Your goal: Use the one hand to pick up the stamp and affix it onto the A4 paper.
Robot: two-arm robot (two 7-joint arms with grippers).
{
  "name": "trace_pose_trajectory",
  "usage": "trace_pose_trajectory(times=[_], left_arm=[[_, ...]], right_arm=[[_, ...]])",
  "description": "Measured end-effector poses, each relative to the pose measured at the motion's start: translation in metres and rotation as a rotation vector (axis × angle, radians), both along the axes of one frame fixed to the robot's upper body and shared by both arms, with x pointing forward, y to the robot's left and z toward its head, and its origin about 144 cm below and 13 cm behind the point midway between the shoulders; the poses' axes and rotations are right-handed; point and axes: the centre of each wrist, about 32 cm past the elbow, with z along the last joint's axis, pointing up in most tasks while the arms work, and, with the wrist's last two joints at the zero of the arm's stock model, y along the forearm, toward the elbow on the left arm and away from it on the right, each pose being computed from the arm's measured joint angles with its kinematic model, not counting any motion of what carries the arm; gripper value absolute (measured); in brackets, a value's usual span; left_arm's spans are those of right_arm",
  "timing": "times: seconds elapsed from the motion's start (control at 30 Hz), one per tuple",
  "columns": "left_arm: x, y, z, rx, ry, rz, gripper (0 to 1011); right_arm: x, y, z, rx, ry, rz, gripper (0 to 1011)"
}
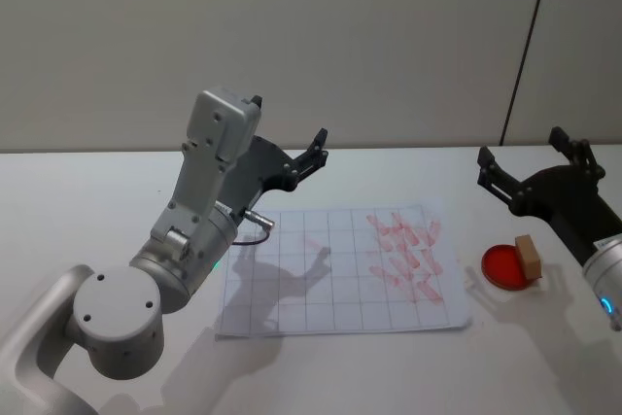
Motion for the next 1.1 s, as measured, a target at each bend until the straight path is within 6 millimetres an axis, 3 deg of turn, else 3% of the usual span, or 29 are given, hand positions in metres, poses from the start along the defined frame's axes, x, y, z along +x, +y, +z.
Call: trace_pose_trajectory(times=[0.67, 1.1], left_arm=[[0.000, 0.000, 0.000, 0.000, 0.000, 0.000, 1001], [0.000, 0.000, 0.000, 0.000, 0.000, 0.000, 1001]], right_arm=[[-0.017, 0.025, 0.015, -0.109, 0.131, -0.186, 1003], [-0.019, 0.021, 0.010, -0.183, 0.214, -0.244, 1003]])
